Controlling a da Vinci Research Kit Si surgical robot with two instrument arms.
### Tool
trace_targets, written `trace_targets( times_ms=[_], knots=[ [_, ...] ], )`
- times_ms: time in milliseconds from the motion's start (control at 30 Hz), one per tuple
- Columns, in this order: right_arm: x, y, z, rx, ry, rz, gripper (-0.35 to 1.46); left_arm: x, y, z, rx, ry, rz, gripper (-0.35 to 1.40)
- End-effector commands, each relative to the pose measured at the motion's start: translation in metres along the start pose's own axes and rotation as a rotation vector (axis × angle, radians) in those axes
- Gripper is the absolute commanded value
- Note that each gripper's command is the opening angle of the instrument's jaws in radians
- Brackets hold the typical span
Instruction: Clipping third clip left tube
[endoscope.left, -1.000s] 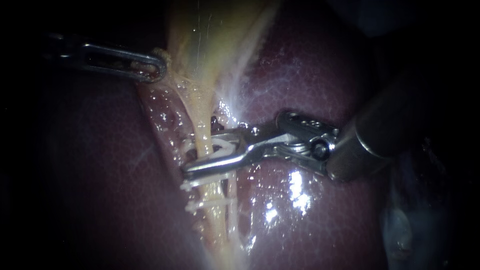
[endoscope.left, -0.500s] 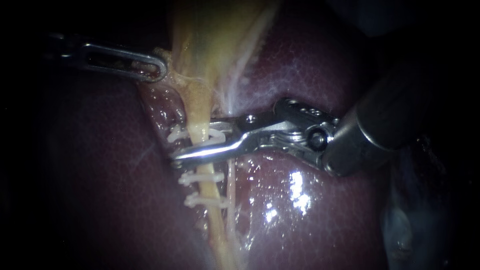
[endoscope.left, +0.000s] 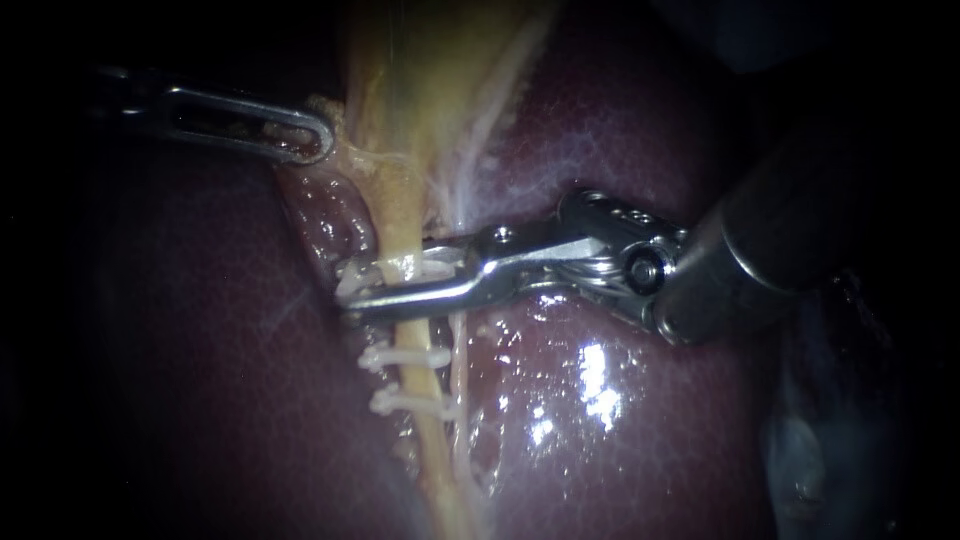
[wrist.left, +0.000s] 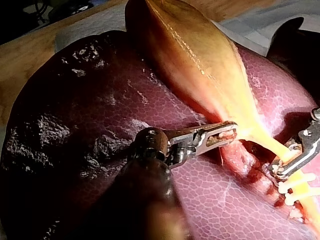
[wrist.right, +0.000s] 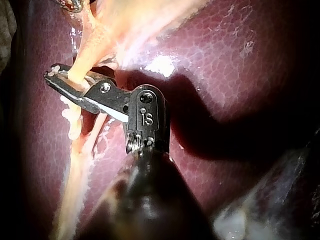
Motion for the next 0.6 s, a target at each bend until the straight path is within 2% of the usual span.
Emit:
trace_targets(
  times_ms=[33, 233, 600],
  knots=[
    [0.0002, -0.0001, 0.0000, 0.006, -0.004, 0.003, -0.35, 0.0000, 0.0000, 0.0000, 0.000, 0.000, 0.000, -0.35],
    [0.0000, 0.0000, 0.0000, 0.004, -0.020, 0.013, -0.35, 0.0000, 0.0000, 0.0000, 0.000, 0.000, 0.000, -0.35],
    [-0.0001, 0.0003, -0.0002, 0.003, -0.020, 0.012, -0.35, 0.0000, -0.0001, 0.0000, 0.000, 0.000, 0.000, -0.35]
  ],
)
